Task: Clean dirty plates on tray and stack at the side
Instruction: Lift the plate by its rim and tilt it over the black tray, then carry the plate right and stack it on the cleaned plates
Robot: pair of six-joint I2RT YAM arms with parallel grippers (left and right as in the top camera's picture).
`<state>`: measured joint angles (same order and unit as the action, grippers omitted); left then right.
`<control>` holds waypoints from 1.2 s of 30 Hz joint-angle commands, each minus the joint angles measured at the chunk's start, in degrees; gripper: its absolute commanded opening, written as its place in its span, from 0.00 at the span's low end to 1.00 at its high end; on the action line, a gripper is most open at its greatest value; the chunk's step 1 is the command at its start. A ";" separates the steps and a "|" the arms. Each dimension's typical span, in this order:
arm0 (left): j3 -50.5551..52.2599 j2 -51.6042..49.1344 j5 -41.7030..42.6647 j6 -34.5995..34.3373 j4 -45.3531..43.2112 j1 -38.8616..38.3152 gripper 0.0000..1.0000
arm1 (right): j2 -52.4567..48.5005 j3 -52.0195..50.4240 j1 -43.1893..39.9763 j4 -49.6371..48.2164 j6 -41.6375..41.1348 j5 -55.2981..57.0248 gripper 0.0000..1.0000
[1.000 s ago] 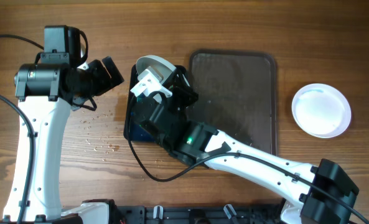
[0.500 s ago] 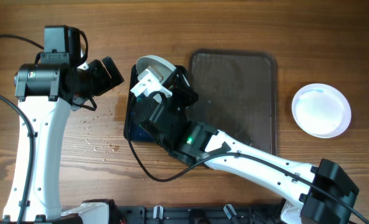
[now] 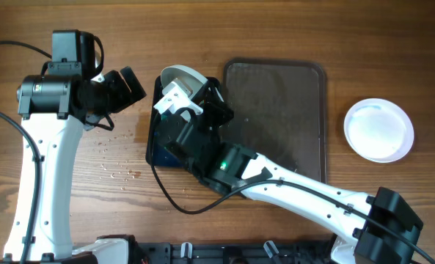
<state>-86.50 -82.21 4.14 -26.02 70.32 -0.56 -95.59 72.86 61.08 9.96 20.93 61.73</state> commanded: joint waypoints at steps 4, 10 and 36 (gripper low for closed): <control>-0.11 0.28 -0.81 0.28 -0.20 0.46 1.00 | 0.33 0.74 0.09 -0.52 0.09 1.05 0.04; -0.11 0.28 -0.81 0.28 -0.20 0.46 1.00 | 0.33 0.74 0.09 -0.52 0.07 1.05 0.04; -0.11 0.28 -0.81 0.28 -0.20 0.46 1.00 | 7.34 0.74 -46.38 28.83 -46.51 -65.46 0.04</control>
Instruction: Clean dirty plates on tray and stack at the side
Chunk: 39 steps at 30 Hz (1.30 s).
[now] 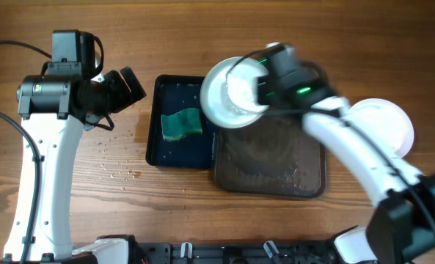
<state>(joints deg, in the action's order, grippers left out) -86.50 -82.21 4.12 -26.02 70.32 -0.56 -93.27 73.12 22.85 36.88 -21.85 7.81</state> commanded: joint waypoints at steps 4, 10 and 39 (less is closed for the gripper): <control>-0.11 0.28 -0.79 0.28 -0.20 0.46 1.00 | 4.87 0.39 -28.63 6.47 -3.80 -11.52 0.04; -0.11 0.28 -0.79 0.28 -0.20 0.46 1.00 | -3.26 0.35 -53.92 14.49 -3.63 -11.80 0.04; -0.11 0.28 -0.79 0.28 -0.20 0.46 1.00 | 32.33 2.95 -10.84 23.87 -1.14 -45.68 1.00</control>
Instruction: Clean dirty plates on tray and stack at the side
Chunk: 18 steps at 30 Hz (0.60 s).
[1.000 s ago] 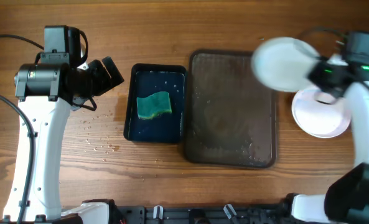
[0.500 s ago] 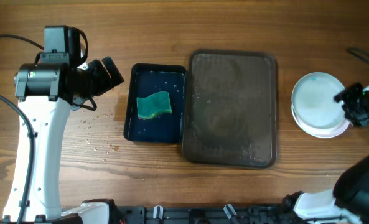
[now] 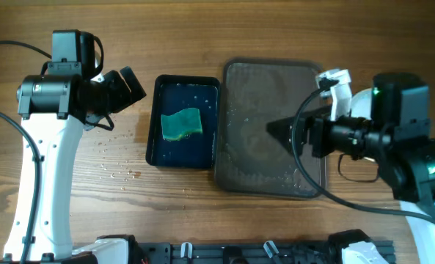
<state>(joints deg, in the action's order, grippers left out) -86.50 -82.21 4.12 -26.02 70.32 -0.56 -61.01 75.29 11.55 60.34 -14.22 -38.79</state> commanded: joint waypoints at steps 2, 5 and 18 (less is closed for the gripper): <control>-0.11 0.28 -0.79 0.28 -0.20 0.46 1.00 | 0.09 0.79 0.20 0.13 -7.58 4.31 1.00; -0.11 0.28 -0.79 0.28 -0.20 0.46 1.00 | 0.81 0.79 0.72 -1.75 -2.16 7.80 1.00; -0.11 0.28 -0.79 0.28 -0.20 0.46 1.00 | 33.16 -34.21 -1.22 -39.41 6.75 33.73 1.00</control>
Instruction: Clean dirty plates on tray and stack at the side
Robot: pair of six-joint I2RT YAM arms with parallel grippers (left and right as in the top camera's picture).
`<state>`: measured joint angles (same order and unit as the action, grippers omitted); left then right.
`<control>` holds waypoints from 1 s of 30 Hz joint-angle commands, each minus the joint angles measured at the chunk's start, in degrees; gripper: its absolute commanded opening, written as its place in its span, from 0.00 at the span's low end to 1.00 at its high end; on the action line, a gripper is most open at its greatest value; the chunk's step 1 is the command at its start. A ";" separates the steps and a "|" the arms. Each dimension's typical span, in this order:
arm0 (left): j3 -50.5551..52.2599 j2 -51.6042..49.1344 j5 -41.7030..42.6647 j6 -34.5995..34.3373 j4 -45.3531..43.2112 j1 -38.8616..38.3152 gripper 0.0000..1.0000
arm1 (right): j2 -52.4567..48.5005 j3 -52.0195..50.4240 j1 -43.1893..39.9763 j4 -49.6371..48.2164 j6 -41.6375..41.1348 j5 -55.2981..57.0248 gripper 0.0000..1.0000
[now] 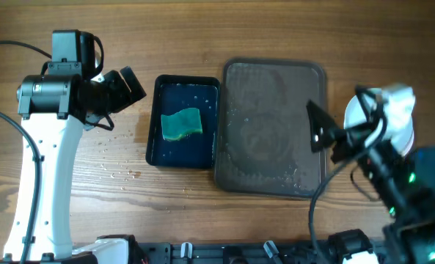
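Observation:
The brown tray (276, 125) lies wet and bare in the middle of the table, with no plate on it. White plates (364, 117) sit stacked to its right, mostly covered by my right arm. My right gripper (321, 130) hangs over the tray's right edge, pointing left, fingers spread and holding nothing. My left gripper (126, 85) is raised at the left of the dark basin (158, 139), open and holding nothing.
A green sponge (182, 124) lies in the basin's water. Water drops speckle the wood (118, 170) left of the basin. Cables loop around the right arm near the table's right side.
My right arm has pulled back to the right. Its gripper was over the middle of the tray and is now at the tray's right edge. The left arm has not moved.
My right gripper held a white plate down in the basin. Then it held that plate up over the tray's left end, with the sponge left in the water. Later the arm stood over the side stack, and now it has drawn back with nothing held.

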<state>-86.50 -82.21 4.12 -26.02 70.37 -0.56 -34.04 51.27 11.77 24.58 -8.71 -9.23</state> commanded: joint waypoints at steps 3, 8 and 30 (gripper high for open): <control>-0.11 0.28 -0.79 0.28 -0.24 0.46 1.00 | 15.50 -22.23 -2.38 -8.66 1.22 5.70 1.00; -0.11 0.28 -0.79 0.28 -0.24 0.46 1.00 | 28.92 -38.03 -2.38 -17.44 1.20 5.84 1.00; -0.11 0.28 -0.79 0.28 -0.24 0.46 1.00 | 33.03 -50.97 -2.43 -24.68 1.09 5.84 1.00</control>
<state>-86.52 -82.21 4.12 -26.02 70.30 -0.56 -0.91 0.36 9.65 0.03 -8.23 -4.40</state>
